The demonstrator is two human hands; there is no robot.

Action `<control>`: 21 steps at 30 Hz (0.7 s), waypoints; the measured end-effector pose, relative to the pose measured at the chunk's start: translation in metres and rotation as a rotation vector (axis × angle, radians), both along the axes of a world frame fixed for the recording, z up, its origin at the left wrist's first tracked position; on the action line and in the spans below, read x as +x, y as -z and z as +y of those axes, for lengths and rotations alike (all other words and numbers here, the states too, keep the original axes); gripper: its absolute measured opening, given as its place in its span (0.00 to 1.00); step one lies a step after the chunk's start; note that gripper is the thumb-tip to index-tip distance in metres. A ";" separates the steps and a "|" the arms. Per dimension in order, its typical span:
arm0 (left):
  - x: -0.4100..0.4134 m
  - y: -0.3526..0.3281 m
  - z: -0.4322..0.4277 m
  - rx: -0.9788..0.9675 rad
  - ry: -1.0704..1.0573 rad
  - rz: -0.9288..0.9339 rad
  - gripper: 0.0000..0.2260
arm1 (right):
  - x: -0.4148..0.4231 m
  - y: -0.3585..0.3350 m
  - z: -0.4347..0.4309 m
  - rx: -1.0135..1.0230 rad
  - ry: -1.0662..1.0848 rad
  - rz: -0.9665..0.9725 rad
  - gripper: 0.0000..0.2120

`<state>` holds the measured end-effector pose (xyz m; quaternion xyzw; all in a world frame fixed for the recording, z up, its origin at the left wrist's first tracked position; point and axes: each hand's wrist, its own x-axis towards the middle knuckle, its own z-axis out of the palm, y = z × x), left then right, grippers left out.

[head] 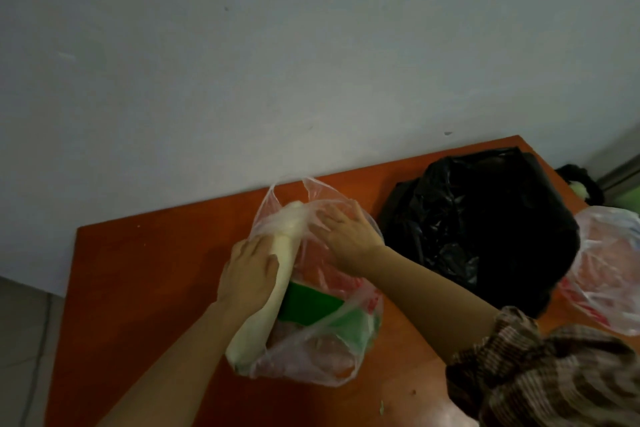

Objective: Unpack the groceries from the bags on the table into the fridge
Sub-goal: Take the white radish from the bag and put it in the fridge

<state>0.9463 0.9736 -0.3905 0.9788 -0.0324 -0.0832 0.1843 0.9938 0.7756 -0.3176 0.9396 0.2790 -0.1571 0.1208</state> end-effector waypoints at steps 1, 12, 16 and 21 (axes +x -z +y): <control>0.003 0.002 0.002 -0.059 -0.035 0.006 0.30 | 0.004 0.004 0.004 -0.008 0.003 0.017 0.29; -0.023 0.003 0.037 -0.661 -0.160 0.142 0.08 | -0.021 0.034 0.045 0.184 -0.059 0.129 0.30; -0.051 0.012 0.057 -0.573 -0.063 0.270 0.24 | -0.035 0.038 0.056 0.115 -0.292 0.087 0.31; -0.072 0.018 0.081 -0.471 -0.038 0.333 0.14 | -0.037 0.045 0.076 0.023 -0.478 0.070 0.33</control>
